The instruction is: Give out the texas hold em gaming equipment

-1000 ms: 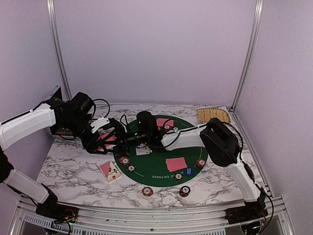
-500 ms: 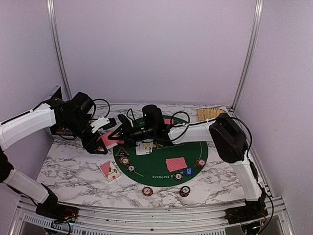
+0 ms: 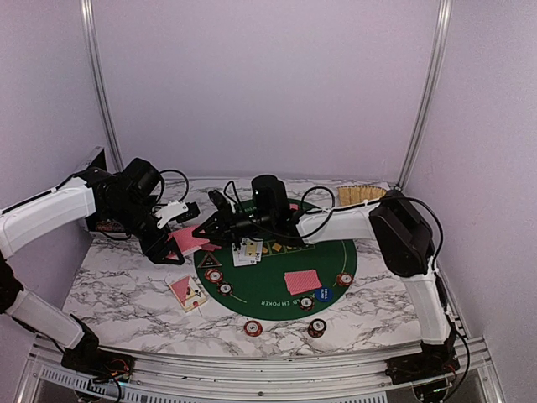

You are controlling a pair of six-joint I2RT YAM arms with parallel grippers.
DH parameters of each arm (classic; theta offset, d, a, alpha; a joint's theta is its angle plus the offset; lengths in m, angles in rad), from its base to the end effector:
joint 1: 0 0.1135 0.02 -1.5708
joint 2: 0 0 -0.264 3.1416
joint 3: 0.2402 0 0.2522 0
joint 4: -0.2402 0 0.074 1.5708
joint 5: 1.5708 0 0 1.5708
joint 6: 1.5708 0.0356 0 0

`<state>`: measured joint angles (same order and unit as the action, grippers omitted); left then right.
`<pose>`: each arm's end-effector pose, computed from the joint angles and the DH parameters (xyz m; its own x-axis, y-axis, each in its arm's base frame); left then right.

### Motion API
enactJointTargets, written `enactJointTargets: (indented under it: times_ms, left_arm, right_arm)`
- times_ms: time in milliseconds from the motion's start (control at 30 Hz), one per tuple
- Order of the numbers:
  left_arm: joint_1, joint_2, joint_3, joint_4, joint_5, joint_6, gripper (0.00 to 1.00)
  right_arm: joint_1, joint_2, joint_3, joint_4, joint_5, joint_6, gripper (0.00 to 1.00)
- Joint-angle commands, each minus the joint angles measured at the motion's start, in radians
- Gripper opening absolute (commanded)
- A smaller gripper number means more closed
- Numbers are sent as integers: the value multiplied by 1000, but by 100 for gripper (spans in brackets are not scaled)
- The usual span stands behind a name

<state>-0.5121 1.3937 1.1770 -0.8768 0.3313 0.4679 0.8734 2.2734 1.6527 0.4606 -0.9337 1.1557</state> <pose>0.2341 -0.1449 0.2837 -0.4233 0.7272 -0.5403 0.8790 0.4741 -0.0507 0.3112 0.4160 0.2061 -0.9249 -0.2563 -0.2809 -0.2957 0.0206 0.9551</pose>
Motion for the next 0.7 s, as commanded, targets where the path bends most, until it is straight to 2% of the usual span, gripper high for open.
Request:
enactJointTargets:
  times_ms: [0,400,667]
  left_arm:
    - [3,-4,9,-1,13,9,0]
    - [3,-3,6,-1,8,9,0]
    - [3,-2,4,-1,2,11,0]
  right_arm:
    - [-16,-54,-25,23,9,8,15]
    - [-23,-100,-88,107,6,60,3]
    - [-45,-144,-122,135,7,77,0]
